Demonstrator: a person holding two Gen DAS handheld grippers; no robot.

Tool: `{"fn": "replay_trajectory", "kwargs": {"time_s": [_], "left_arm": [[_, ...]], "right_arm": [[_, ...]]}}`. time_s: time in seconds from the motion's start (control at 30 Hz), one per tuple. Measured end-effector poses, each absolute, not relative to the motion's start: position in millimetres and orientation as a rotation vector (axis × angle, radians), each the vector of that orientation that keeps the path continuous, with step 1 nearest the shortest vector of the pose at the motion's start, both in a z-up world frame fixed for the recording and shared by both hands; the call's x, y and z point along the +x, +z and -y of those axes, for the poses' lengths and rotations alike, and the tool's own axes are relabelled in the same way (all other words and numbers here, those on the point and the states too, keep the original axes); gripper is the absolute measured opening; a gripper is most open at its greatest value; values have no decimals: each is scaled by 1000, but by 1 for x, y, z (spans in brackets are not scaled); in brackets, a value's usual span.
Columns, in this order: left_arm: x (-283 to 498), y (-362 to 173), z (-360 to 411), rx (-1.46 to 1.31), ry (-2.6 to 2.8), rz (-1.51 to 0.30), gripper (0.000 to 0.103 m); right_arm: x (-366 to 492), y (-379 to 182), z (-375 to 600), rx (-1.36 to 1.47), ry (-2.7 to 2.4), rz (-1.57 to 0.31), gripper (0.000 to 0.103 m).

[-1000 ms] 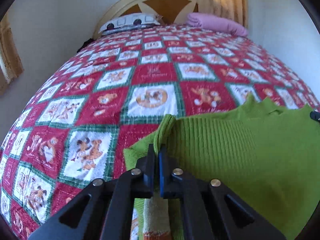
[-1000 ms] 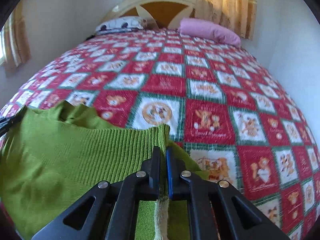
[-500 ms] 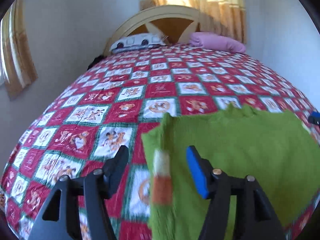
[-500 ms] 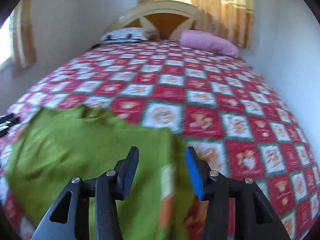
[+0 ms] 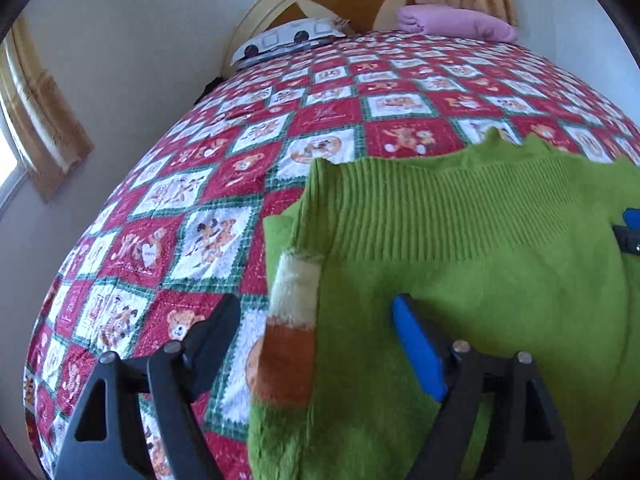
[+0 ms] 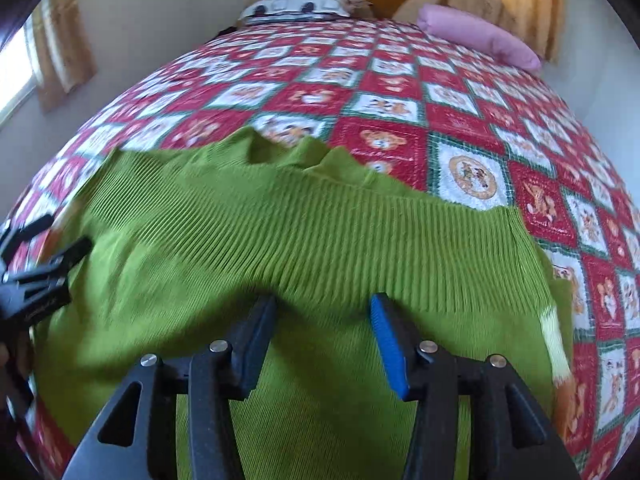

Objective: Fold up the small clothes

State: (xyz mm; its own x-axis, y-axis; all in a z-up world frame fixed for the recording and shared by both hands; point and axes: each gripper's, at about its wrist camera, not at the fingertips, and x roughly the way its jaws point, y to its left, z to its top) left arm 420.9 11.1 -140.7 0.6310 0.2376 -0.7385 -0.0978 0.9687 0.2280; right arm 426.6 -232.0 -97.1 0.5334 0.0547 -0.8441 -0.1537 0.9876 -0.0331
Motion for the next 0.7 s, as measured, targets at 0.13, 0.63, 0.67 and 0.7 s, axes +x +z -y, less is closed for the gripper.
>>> {"fn": "replay_trajectory", "kwargs": {"time_s": [0.13,0.63,0.67,0.7], "left_arm": [[405,-131,-19,91,172,-862,82],[352,-137,-62,-46,161,-831,87],[345,-134,-64,-50,152,-828,87],[340,-134,-64,-48,141,-826,87]], "right_arm": [[442,-96,238,-81,100,-1019,50],[394,-97,186,-104,191,-939,64],[388,-93,187,-104,186,-941,64],[376,-87,189,-120,192,-937,64]]}}
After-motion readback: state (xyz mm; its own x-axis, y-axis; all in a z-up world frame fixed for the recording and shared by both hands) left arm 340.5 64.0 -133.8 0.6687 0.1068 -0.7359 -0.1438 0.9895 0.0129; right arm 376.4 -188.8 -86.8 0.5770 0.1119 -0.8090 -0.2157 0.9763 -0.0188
